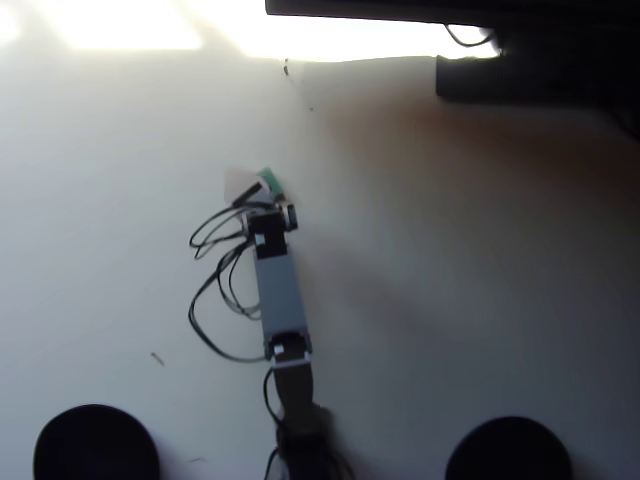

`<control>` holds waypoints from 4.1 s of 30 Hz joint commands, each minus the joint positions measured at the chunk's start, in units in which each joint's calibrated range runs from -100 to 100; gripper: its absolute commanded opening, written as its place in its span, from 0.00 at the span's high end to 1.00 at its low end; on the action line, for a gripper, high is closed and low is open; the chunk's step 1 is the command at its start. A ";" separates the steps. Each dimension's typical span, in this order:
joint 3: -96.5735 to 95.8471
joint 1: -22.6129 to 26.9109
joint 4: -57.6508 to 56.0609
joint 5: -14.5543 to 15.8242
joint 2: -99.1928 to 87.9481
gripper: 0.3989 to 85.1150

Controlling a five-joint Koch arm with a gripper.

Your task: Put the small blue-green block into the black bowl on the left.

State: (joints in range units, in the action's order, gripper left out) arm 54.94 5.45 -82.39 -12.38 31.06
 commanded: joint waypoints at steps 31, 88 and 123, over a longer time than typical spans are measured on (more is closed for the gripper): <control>15.49 -0.63 -11.77 -2.34 15.48 0.43; -44.68 30.77 -16.31 8.99 -71.29 0.97; -18.80 49.67 -17.61 4.64 -37.11 0.39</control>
State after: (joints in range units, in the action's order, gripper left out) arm 36.01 55.60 -95.48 -7.79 -5.81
